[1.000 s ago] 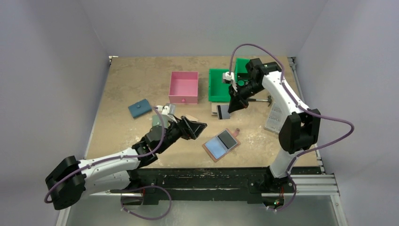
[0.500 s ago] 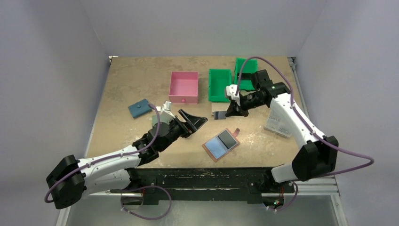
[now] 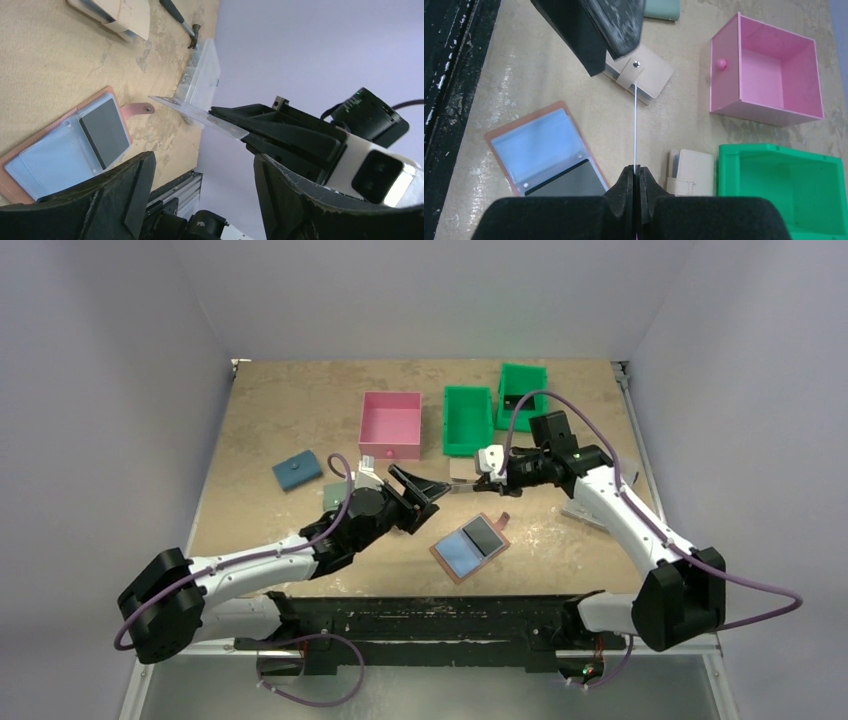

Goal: Take the credit cards out of the card holder
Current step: Place the credit card in the storage box.

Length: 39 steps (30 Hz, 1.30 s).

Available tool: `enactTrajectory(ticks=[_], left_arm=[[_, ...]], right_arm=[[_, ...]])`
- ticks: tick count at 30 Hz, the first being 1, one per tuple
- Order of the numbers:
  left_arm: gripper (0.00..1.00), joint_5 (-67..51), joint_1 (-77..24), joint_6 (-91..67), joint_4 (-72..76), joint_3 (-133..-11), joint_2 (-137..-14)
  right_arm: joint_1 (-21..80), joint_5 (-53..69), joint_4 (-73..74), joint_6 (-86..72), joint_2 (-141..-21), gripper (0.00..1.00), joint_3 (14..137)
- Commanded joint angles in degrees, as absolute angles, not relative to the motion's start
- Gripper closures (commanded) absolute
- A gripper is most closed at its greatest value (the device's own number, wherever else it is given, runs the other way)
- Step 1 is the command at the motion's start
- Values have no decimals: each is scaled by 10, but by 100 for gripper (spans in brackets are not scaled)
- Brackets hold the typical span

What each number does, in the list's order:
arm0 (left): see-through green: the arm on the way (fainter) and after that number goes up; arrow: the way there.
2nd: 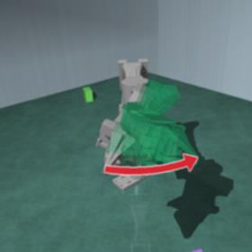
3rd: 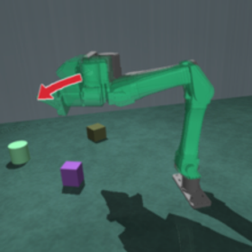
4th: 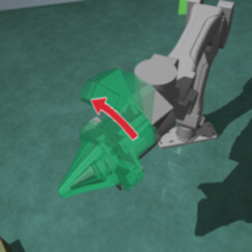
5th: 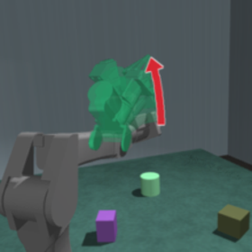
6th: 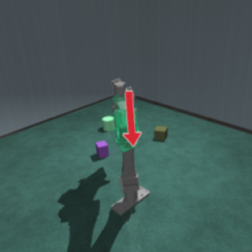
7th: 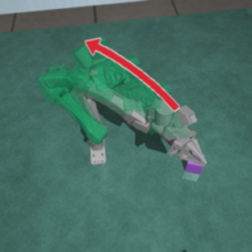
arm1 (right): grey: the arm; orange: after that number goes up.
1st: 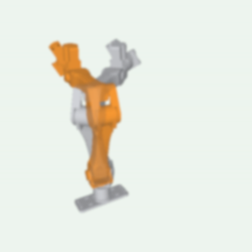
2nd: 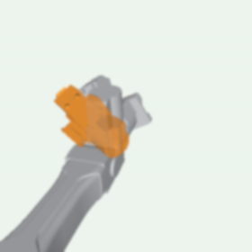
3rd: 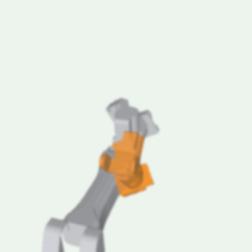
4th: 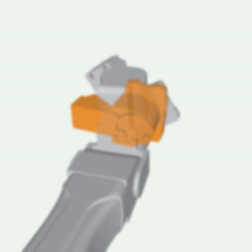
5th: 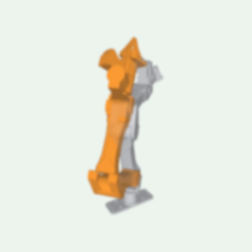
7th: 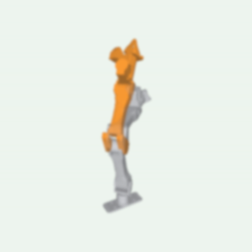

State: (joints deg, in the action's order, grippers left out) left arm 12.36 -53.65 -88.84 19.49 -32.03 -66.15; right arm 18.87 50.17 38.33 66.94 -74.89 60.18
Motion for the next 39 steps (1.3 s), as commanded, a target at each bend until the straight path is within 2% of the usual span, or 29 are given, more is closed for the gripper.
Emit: enactTrajectory(ticks=[1, 7, 16, 20, 25, 30, 33, 36, 39], left_arm=[[25, 111, -535, -934, 228, -342, -688], [30, 96, -535, -961, 268, -352, -731], [41, 90, -535, -985, 289, -356, -755], [41, 98, -535, -991, 284, -354, -753], [37, 105, -535, -1001, 277, -355, -750], [38, 106, -535, -1012, 263, -362, -757], [43, 107, -535, -1018, 263, -363, -763], [56, 105, -535, -1021, 266, -365, -769], [73, 98, -535, -1021, 272, -366, -777]], right_arm=[[208, 489, 333, 684, -725, 100, 587], [222, 465, 307, 687, -712, 100, 564], [231, 455, 291, 698, -693, 100, 542], [235, 450, 291, 705, -691, 100, 537], [240, 443, 287, 710, -687, 100, 529], [246, 442, 284, 715, -683, 100, 523], [251, 437, 281, 719, -680, 100, 518], [255, 433, 279, 722, -678, 100, 514], [257, 430, 278, 724, -677, 100, 513]])
